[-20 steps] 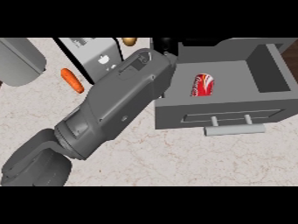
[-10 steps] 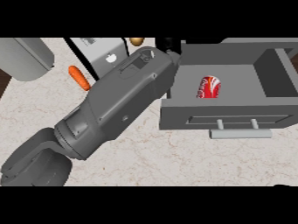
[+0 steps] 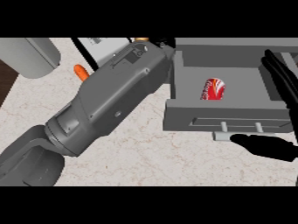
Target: Pick up the can, place it into the drawer and close the drawer
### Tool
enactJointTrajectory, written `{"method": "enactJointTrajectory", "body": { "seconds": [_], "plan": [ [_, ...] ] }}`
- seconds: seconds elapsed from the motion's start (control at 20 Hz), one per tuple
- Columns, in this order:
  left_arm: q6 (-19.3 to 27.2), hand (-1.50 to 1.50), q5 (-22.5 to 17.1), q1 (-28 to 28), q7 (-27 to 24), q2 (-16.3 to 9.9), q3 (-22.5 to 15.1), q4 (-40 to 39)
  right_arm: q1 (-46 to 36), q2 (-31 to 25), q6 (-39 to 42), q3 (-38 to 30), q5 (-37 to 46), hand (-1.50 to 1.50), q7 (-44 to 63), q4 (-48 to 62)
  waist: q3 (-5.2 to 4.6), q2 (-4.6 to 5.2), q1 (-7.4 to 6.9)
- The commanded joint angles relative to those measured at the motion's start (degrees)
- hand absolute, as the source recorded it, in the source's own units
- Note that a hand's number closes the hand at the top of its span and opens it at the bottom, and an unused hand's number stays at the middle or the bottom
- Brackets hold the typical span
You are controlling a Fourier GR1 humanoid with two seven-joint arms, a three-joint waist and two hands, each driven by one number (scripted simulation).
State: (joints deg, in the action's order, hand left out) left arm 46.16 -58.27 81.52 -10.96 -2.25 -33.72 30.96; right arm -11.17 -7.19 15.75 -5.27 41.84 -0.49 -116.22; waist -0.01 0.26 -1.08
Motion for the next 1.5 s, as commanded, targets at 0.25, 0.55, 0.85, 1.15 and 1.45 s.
{"method": "enactJointTrajectory", "body": {
  "seconds": [0.25, 0.55, 0.85, 1.15, 1.45],
  "plan": [
    [-0.5, -1.5, 2.8, -4.1, 0.4, -3.3, 0.8, 3.4, -14.6, -2.4, -7.9, 6.2, 14.2, -1.5, -4.6, 24.2, 0.0, 0.15, -0.76],
    [1.8, -1.5, 4.9, -8.7, 2.5, -5.4, -0.4, 10.2, -19.0, -1.4, -15.6, 8.7, 23.4, -1.5, -4.0, 38.7, 0.0, -0.15, -1.12],
    [2.4, -1.5, 6.7, -9.3, 9.4, -13.0, -0.6, 16.3, -25.8, -0.4, -24.6, 5.0, 25.5, -1.5, -5.2, 56.0, 0.05, -0.14, -1.54],
    [1.0, -1.5, 8.4, -14.7, 11.0, -17.3, -1.0, 22.4, -30.9, -2.1, -34.3, 2.5, 28.5, -1.5, -7.6, 69.9, 0.05, 0.06, -1.65],
    [3.1, -1.5, 9.3, -14.4, 13.9, -18.2, 0.0, 26.8, -35.1, 1.0, -44.0, 1.6, 31.6, -1.5, -5.7, 80.6, 0.08, 0.2, -2.27]
  ]
}}
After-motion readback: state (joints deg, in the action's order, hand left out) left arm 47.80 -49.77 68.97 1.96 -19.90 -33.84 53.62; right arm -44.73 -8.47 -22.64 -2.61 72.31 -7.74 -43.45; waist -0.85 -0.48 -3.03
